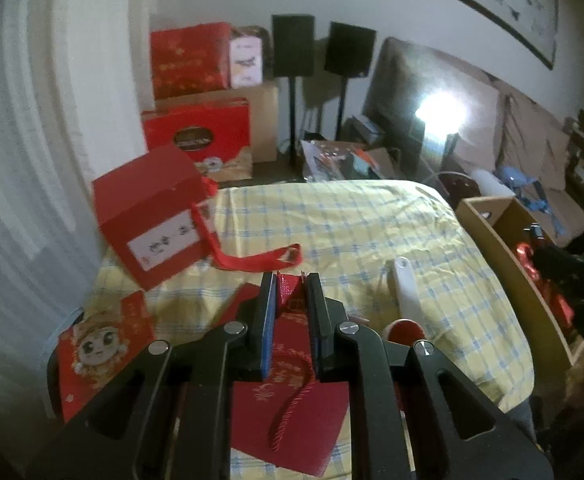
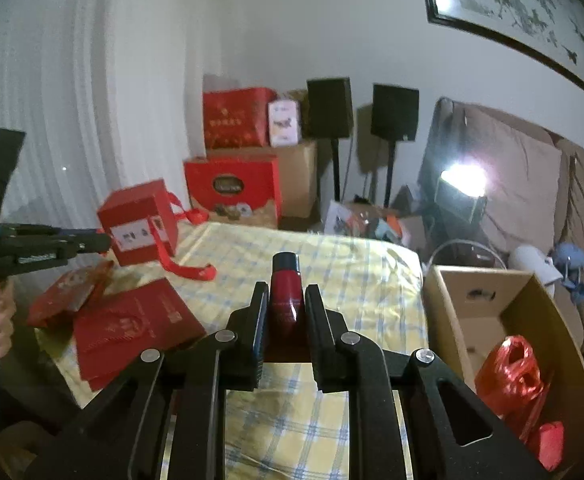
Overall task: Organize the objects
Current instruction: 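Lift the red bottle with the right tool while the left tool lifts the packet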
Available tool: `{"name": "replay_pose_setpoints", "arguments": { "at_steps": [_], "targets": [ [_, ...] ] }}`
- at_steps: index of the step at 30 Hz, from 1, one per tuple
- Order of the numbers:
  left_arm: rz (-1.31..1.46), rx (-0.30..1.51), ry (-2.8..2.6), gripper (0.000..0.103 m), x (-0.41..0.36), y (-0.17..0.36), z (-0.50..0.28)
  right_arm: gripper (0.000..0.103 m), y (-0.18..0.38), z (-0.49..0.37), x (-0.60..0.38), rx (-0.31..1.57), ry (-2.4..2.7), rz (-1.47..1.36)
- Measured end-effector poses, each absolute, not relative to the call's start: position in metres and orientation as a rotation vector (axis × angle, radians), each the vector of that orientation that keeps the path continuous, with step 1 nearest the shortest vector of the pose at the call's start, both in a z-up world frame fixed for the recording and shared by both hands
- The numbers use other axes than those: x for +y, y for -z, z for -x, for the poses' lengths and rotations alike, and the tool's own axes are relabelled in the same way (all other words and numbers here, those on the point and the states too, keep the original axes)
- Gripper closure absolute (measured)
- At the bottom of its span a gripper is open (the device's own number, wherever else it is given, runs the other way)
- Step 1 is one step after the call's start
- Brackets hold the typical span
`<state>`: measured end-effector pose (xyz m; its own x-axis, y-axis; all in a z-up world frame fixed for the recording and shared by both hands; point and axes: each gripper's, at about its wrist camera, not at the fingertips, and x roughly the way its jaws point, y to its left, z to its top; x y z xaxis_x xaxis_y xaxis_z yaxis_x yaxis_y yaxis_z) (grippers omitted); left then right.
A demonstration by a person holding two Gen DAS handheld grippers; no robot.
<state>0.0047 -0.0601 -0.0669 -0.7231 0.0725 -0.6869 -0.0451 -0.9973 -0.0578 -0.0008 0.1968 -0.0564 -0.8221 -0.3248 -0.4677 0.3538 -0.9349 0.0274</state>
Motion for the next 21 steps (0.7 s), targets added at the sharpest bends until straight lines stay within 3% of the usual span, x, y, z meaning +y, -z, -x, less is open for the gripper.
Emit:
{"name": "replay_pose_setpoints", "arguments": {
  "at_steps": [6,10,21],
  "targets": [
    [1.119,-0.058,-2.954,0.09,-0.072,0.053,-0.015,0.086,0.053,-0.011,0.201,0.06,2.663,-0.59],
    [1.091,-0.047,-3.004,0.09,-0.072,0.043,-0.024,0.086,0.062,-0.018,0.202,0.194,2.65,-0.577],
    [1.014,-0.012,-3.025,0.09,-0.04,0.014,-0.033,0.086,0.043,-0.036,0.251,0.084,2.681,-0.477]
  ]
}}
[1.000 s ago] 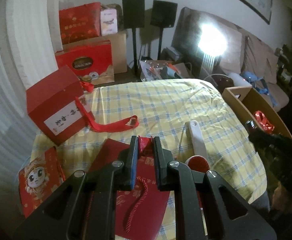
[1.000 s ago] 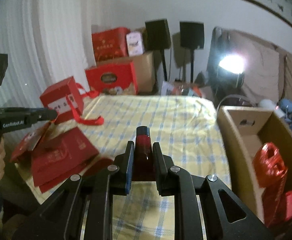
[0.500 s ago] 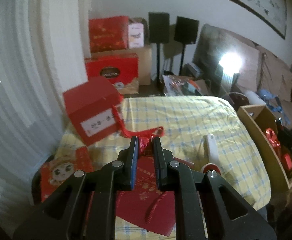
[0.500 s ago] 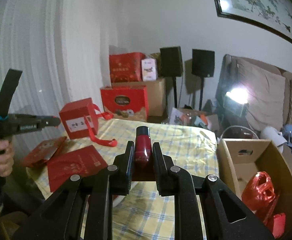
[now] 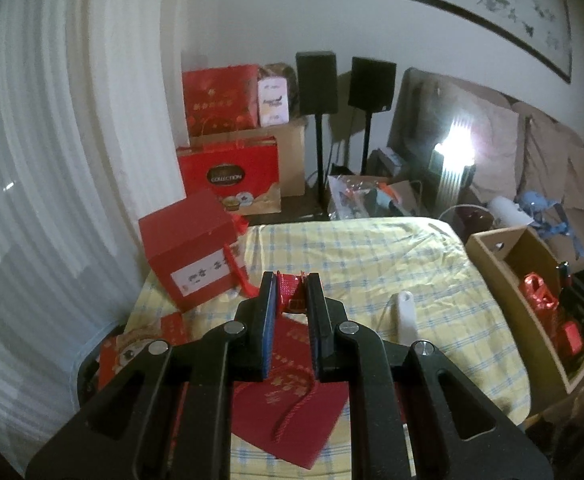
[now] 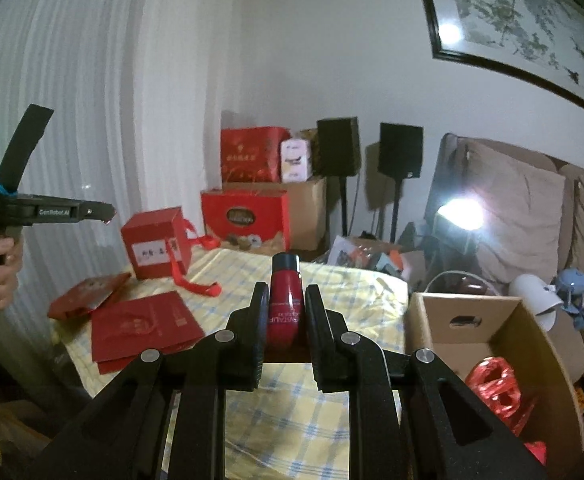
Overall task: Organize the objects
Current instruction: 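Lift the red bottle with the right tool while the left tool lifts the packet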
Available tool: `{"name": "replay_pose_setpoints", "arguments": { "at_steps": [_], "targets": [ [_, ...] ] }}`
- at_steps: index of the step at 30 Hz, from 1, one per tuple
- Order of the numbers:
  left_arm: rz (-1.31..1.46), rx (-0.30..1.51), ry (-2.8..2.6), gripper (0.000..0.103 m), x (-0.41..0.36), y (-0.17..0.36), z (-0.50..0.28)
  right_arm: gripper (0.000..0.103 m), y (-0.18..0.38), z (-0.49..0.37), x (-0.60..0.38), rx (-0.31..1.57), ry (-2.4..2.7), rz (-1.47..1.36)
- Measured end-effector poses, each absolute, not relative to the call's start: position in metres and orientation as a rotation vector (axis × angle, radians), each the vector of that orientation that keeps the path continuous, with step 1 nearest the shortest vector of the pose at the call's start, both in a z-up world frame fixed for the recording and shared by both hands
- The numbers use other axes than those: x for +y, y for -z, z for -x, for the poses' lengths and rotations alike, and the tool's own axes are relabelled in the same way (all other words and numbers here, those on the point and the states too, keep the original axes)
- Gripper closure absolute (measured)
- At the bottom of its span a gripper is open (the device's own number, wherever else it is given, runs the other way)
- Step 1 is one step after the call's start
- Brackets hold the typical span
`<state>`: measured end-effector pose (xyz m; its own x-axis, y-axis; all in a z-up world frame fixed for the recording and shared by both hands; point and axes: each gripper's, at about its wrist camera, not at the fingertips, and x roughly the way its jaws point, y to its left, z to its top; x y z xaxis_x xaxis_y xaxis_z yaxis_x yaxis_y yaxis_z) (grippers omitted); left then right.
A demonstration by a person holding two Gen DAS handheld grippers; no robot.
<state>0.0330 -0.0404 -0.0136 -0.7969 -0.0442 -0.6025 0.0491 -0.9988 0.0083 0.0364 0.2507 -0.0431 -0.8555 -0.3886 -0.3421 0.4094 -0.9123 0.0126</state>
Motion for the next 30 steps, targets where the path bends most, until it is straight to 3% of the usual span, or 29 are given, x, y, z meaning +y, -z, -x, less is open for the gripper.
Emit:
{"name": "replay_pose_setpoints", "arguments": {
  "at_steps": [12,30],
  "targets": [
    [-0.924,-0.029,2.928,0.09,-0.019,-0.002,-0.055,0.086,0.014,-0.071,0.28,0.042,2.713,-0.382],
    [-0.638,-0.019,2.963,0.09,-0.015,-0.076,-0.132,0.085,-0.047,-0.142,0.292,0.058,2.709,-0.105]
  ]
}}
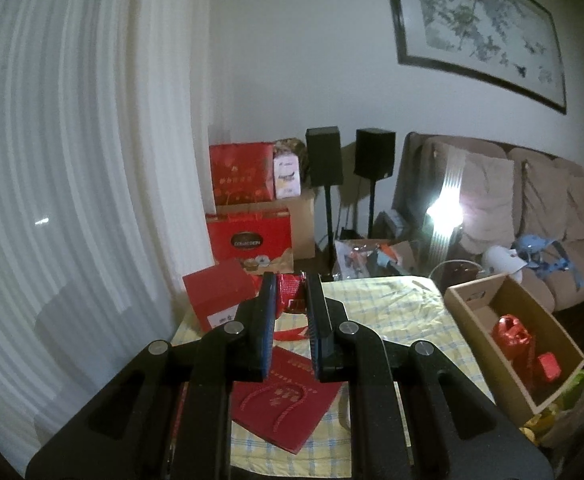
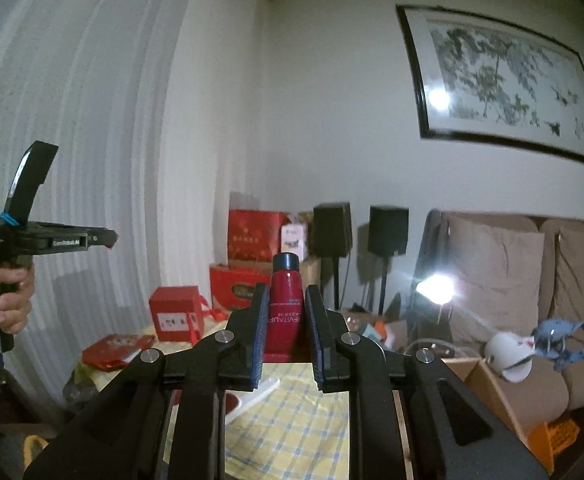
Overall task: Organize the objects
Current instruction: 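Lift the red bottle with the right tool while the left tool lifts the packet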
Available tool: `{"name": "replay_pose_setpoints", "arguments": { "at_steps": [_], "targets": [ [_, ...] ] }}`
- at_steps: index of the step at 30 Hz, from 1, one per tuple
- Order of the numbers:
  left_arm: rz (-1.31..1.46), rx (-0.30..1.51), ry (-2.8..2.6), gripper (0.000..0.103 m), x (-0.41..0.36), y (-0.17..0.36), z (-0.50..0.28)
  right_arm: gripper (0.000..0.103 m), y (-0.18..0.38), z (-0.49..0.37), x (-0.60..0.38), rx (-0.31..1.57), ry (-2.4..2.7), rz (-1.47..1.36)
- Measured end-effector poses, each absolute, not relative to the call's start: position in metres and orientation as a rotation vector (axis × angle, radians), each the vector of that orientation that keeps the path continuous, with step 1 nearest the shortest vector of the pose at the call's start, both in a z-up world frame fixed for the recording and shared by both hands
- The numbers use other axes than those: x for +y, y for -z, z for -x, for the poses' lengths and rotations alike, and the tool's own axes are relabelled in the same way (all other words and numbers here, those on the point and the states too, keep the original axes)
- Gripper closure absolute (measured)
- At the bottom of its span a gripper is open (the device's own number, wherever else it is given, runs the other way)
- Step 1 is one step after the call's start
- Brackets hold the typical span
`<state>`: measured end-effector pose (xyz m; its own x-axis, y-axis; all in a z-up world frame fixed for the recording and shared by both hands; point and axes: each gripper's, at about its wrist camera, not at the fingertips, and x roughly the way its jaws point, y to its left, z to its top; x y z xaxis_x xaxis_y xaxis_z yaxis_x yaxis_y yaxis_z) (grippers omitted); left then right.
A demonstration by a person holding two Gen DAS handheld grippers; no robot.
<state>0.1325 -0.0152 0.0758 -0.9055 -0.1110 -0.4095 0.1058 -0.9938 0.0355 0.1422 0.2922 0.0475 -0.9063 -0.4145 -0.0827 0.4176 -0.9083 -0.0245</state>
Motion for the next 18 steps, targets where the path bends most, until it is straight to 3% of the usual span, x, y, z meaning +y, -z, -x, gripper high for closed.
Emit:
{"name": "replay_pose_setpoints", "arguments": {
  "at_steps": [11,18],
  "targets": [
    [-0.557,-0.116,2.993,0.09,0.025,-0.085,-0.125,0.085,-0.057,-0.149,0.312,-0.007,2.692,-0.048],
    [-0.548,-0.082,3.047,0.09,0.056,-0.081,-0.095,0.085,-0.054,-0.14,0.334,-0.042,2.738,-0.069]
  ]
}}
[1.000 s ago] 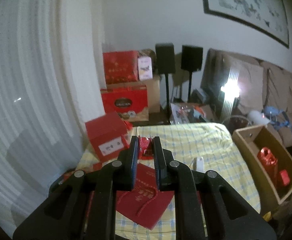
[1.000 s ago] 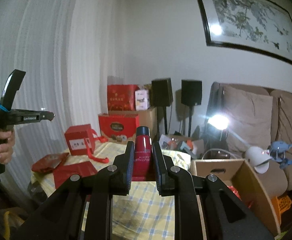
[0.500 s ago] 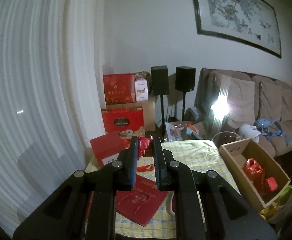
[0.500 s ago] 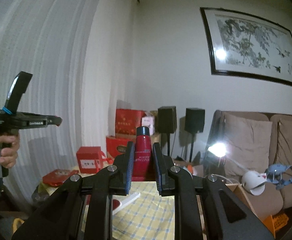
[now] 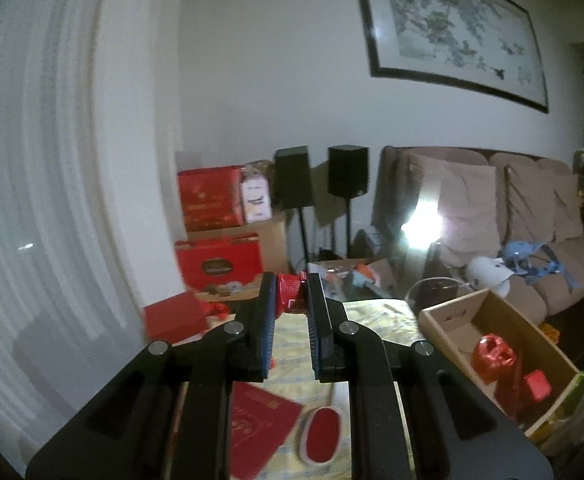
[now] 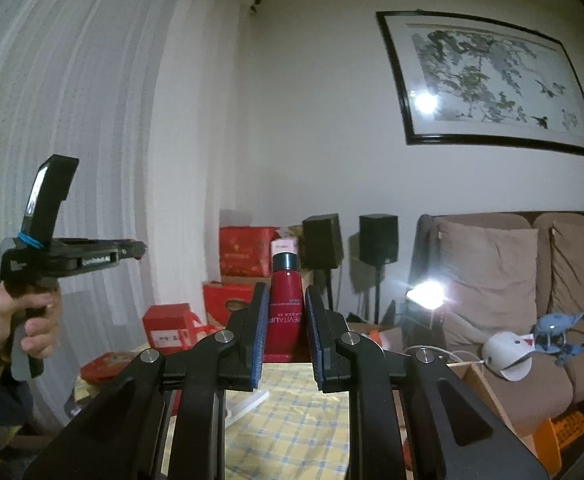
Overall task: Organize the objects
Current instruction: 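Lift the red bottle with the right tool while the left tool lifts the packet, then carry the red bottle with the right tool while the left tool carries the packet toward the box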
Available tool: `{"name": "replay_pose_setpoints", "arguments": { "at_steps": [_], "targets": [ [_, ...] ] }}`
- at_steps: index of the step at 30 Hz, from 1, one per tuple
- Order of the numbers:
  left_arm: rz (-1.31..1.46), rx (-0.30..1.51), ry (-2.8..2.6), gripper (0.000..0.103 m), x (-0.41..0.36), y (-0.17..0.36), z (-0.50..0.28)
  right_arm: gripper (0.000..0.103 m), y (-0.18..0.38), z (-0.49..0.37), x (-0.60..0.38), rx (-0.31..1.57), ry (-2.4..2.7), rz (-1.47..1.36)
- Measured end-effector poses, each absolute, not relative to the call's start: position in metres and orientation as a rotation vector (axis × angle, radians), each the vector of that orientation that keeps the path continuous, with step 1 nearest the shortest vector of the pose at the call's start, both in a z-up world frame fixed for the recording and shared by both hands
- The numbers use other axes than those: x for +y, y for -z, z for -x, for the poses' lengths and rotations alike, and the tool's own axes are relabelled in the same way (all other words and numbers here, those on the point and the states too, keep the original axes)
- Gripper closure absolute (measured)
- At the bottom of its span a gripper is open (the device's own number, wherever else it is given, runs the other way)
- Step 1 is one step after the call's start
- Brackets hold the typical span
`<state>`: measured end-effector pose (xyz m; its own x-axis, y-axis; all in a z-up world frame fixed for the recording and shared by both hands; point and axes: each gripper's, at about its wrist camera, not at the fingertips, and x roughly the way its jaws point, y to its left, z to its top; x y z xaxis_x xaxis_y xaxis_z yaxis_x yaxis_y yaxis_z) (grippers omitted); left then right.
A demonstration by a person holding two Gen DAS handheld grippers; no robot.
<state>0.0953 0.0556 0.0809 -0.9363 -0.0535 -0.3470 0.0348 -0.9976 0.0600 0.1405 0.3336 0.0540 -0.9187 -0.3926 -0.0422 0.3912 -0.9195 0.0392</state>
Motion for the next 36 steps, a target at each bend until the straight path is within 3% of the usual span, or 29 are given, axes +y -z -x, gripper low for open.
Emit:
{"name": "replay_pose_setpoints", "arguments": {
  "at_steps": [7,22,36],
  "targets": [
    [-0.56,-0.213,3.116,0.09,0.107,-0.066,-0.067,0.085,-0.048,-0.125,0.346,-0.034,2.809,-0.104],
    [-0.649,-0.088,3.138,0.09,0.099,-0.038,-0.036,0.085,-0.034,-0.103,0.342,0.103,2.899,-0.19],
    [-0.759,-0.054,3.199,0.09,0.116,-0.021,-0.031,0.085,-0.029,-0.094,0.364,0.03,2.923,-0.241]
  ]
}}
